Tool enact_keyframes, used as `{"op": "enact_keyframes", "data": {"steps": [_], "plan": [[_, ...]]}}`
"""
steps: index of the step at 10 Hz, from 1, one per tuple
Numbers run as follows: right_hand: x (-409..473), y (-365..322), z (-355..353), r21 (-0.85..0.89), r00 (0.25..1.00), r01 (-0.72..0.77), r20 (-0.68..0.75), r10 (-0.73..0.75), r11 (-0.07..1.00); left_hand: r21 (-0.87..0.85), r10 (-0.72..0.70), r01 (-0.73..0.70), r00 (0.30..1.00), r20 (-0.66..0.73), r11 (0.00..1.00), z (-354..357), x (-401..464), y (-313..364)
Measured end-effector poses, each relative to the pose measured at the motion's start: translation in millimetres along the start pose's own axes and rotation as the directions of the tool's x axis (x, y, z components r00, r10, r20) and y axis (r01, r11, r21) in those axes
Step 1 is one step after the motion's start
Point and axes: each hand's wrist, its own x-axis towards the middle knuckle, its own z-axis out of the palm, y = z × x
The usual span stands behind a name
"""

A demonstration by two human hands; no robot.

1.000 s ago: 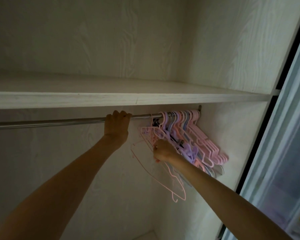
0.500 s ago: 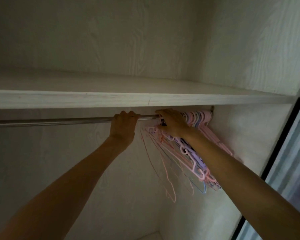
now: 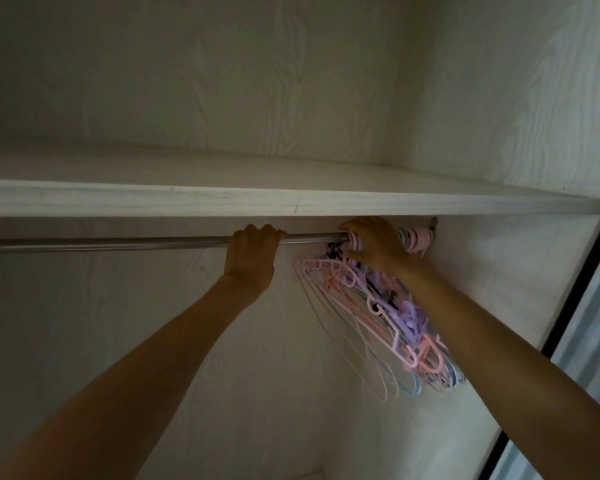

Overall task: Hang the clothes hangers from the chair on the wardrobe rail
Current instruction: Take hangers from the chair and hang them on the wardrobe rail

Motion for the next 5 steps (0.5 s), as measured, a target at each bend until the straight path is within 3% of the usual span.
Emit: {"op": "enact_keyframes", "data": {"steps": [2, 4, 5], "plan": [[-10.6, -3.4, -8.5, 0.019, 0.999, -0.001, 0.032, 0.001, 1.0, -0.065, -0.004, 0.008, 0.998, 0.055, 0.998, -2.0, 0.5, -0.9], [-95.9, -19.1, -38.5, 0.164, 0.994, 0.001, -0.108, 0.017, 0.986, -0.3, -0.035, -0.038, 0.971, -0.236, 0.953, 0.0, -68.0, 5.3], [-178.0, -29.9, -61.8, 0.207, 0.991, 0.032, -0.132, -0.005, 0.978, -0.432, -0.087, 0.03, 0.99, -0.112, 0.901, 29.4, -184.9, 2.8]]}}
